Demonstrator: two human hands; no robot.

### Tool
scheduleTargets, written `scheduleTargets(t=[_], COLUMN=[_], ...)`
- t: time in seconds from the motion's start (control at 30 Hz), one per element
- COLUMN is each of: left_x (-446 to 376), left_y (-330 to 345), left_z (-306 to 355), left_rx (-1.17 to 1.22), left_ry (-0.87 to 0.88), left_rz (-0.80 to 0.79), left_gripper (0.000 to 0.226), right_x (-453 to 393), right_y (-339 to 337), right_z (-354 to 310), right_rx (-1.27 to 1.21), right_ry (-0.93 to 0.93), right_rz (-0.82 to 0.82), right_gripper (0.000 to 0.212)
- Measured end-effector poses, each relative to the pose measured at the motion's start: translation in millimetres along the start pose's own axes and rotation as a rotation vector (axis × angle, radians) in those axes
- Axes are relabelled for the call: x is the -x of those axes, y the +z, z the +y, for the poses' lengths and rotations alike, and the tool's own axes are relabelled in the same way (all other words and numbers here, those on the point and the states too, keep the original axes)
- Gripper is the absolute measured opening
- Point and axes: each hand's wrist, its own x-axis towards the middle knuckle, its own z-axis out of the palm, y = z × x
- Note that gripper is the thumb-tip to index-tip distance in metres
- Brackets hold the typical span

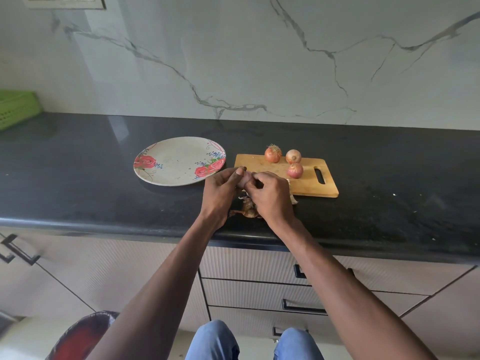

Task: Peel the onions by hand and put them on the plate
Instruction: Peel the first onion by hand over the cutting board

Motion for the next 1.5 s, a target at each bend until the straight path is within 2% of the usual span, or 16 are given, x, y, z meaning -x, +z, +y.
scheduleTargets(t=[0.23,0.53,0.77,1.0,1.1,1.23,1.43,1.5], left_x=[0.4,-1.6,-2.3,-2.0,-0.8,0.3,2.2,1.2], left_y=[1.3,0.6,0.0,-0.9,-0.8,0.9,2.0,2.0], left_z=[0.9,1.9,-1.7,-5.0,-4.1,-3.6,-2.2,-2.5], left_rx=[-0.017,0.086,0.082,-0.012,-0.066,-0.054,-0.060,-0.048], left_ry=[0.008,-0.056,-0.029,0.011,0.026,0.050,0.067,0.059], left_rz=[0.000,0.101,0.078,0.022,0.027,0.036,0.011,0.024], left_gripper=[0.022,0.027,0.022,0.027,0.027,0.024,0.024,0.024], right_x=[-0.8,-2.3,-3.8,-1.0,0.5,0.1,-1.0,-2.2], right_y=[0.1,-4.3,-4.2,-1.1,1.9,2.1,3.6,3.5], right_z=[0.8,-0.4,-0.1,-4.9,-5.7,-7.0,-6.5,-4.3], right_rx=[0.002,-0.067,-0.045,0.126,0.234,0.225,0.179,0.154], right_ry=[0.039,0.125,0.035,-0.075,-0.085,-0.067,0.000,0.065], right_rz=[-0.015,-0.044,-0.044,-0.077,-0.134,-0.134,-0.070,-0.075], right_gripper=[0.037,0.022,0.013,0.002,0.013,0.019,0.005,0.008])
